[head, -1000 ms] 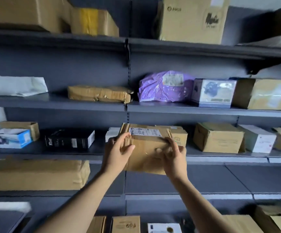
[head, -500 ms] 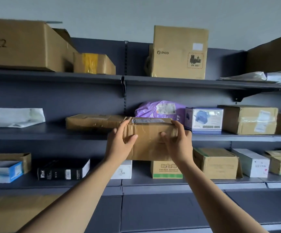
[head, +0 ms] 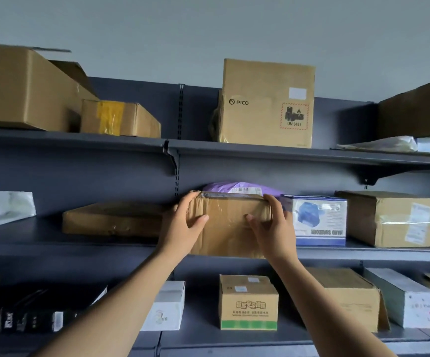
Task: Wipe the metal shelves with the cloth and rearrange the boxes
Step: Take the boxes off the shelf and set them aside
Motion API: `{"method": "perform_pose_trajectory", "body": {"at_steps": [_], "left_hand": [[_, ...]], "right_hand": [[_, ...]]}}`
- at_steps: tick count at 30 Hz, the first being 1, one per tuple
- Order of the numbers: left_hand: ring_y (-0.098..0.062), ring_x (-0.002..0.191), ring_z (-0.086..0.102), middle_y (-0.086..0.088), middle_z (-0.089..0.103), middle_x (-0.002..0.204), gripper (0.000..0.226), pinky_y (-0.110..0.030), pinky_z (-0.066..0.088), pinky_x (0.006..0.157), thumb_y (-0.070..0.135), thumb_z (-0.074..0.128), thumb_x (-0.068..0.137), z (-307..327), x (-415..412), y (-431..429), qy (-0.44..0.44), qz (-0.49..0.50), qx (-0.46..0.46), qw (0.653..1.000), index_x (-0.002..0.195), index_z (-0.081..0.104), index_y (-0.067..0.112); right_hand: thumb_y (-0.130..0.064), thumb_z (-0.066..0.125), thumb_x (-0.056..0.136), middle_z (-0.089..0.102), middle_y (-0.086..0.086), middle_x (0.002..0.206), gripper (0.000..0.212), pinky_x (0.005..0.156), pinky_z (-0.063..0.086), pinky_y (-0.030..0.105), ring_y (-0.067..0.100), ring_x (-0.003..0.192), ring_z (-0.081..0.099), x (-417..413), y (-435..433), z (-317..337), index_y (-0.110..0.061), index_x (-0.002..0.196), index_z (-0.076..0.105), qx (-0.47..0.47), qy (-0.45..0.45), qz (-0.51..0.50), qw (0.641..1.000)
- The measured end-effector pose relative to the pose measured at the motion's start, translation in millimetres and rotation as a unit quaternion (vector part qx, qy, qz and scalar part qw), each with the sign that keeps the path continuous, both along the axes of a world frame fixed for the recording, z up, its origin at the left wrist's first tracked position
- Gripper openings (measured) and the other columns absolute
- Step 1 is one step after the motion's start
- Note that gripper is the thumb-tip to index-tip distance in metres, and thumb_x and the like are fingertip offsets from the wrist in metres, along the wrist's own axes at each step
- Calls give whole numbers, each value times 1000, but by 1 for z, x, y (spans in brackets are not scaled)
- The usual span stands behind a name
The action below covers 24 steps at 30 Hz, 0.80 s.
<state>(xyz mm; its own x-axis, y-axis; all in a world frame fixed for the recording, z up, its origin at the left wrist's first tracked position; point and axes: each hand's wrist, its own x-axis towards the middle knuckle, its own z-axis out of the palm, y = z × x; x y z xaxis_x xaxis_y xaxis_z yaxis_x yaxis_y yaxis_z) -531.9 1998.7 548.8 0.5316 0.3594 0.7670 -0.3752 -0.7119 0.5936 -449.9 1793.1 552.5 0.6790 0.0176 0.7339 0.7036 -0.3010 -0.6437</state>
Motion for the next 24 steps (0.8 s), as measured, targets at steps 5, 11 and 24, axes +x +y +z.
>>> {"method": "perform_pose_trajectory", "body": {"at_steps": [5,11,24], "left_hand": [[-11,115,54,3,58,130,56,-9,35,88,17,72,92,-12,55,5,31,26,-2,999,142,51,29],[-28,119,56,0,60,130,55,-48,50,98,50,64,86,-25,111,25,62,81,7,995,136,40,53],[-30,126,52,-2,57,138,58,-40,44,104,34,66,93,-30,137,32,30,128,24,991,141,36,51]], "right_hand": [[-43,73,90,49,3,118,61,84,46,32,22,90,59,56,9,-11,-40,144,44,-29,18,-2,999],[-48,69,91,50,5,123,60,82,47,36,30,99,61,113,23,-19,-43,144,41,-48,36,-7,998],[-50,67,92,44,5,127,62,84,48,40,37,102,62,140,41,-26,-46,146,36,-44,35,0,998]]}}
